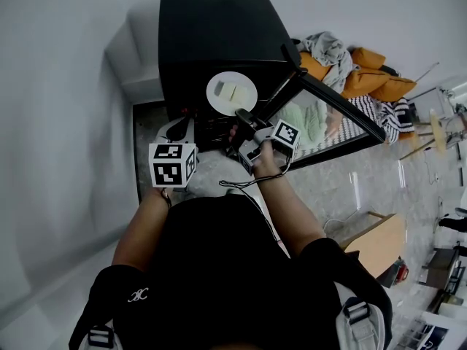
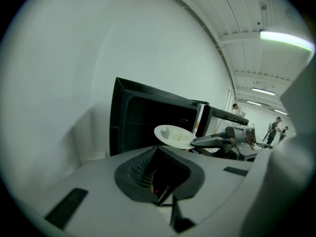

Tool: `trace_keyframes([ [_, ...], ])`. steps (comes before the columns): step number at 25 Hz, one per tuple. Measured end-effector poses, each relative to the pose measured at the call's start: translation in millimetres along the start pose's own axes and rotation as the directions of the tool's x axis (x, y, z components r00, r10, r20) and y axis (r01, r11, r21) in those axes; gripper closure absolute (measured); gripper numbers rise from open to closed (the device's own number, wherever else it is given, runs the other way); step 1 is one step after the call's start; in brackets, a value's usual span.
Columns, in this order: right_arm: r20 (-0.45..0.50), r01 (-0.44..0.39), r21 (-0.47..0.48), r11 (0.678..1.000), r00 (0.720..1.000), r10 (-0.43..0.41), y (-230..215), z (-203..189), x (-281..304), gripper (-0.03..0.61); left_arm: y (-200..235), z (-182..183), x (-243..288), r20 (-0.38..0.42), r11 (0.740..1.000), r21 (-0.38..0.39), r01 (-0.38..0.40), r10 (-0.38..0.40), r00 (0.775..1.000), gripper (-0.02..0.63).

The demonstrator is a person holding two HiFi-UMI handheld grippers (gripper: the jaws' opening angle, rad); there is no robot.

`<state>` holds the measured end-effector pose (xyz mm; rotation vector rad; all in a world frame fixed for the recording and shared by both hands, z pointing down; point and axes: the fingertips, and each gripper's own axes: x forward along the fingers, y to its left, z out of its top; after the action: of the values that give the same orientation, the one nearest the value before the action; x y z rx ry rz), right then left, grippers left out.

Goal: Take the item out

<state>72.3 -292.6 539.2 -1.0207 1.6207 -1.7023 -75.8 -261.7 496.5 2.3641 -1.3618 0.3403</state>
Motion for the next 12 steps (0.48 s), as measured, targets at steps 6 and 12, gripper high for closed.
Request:
trace_keyframes([
  [6,-0.044,-0.035,-0.024,0.999,0.998,0.034,16,-12,-17,0.557,2,4,-2,0.013,1.0,0.006,0.001,-0.001,1.0,0.612],
  [12,-0.062,-0.064,-0.03,0.998,0.996,0.062,31,-26,-52,0.557,-1,2,-4,0.013,1.0,-0.009,0.013,-0.013,1.0,0.613],
])
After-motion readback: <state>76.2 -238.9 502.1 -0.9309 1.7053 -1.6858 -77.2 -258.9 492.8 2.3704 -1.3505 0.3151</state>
